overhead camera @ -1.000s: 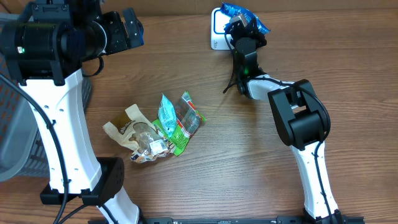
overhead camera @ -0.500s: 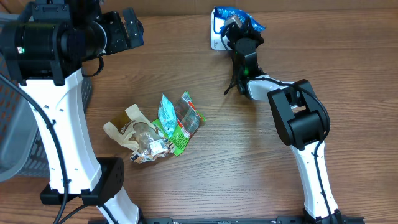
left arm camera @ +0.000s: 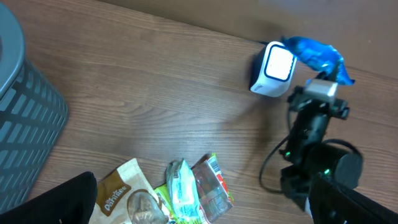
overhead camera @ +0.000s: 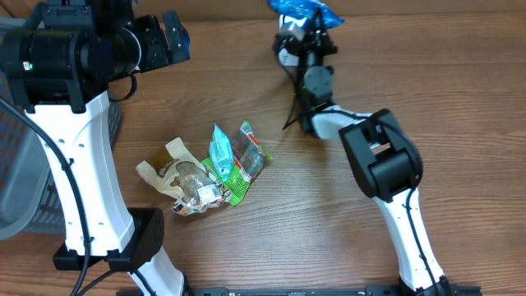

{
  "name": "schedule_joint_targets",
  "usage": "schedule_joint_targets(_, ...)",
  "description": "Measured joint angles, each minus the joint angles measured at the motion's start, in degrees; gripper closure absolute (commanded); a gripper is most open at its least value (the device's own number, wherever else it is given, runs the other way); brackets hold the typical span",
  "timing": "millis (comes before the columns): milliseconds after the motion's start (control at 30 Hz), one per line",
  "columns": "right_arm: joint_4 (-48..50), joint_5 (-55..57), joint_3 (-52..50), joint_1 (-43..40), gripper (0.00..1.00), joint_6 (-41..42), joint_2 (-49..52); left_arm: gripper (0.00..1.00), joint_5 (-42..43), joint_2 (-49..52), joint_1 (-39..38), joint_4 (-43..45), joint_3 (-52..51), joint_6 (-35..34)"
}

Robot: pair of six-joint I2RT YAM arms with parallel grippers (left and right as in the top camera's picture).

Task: Scan the item barcode
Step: 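Hold the blue wrapper's barcode against the scanner face, then move the blue wrapper to the right table edge and release it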

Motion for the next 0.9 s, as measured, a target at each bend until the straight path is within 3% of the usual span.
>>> schedule_joint_targets(300, -8.3, 7.6, 0.0, 2.5, 0.96, -2.6, -11.5, 0.00, 0.0, 0.0, 0.0, 0.0, 0.0, 0.0)
schedule_joint_targets(467, -34.3, 19.2, 0.2, 2.5, 0.96, 5.0, -30.5, 0.00, 0.0, 0.0, 0.0, 0.1, 0.0, 0.0)
schedule_joint_targets(533, -51.9, 21.2, 0.5, 2.5, 0.96, 13.9, -36.6, 0.00, -0.1, 0.0, 0.0, 0.1, 0.0, 0.1)
schedule_joint_targets(600, -77.4, 17.8, 0.9, 2.1, 0.96, 30.1, -43.8, 0.00, -0.2, 0.0, 0.0, 0.0, -0.1, 0.2)
schedule_joint_targets(733, -102.6, 3.7, 0.5, -1.9, 0.95, 52.3, -50.7, 0.00, -0.2, 0.0, 0.0, 0.0, -0.1, 0.2)
schedule_joint_targets(900, -124.6, -8.4, 0.6, -15.4, 0.96, 75.2, -54.5, 0.00, -0.2, 0.0, 0.0, 0.0, -0.1, 0.2)
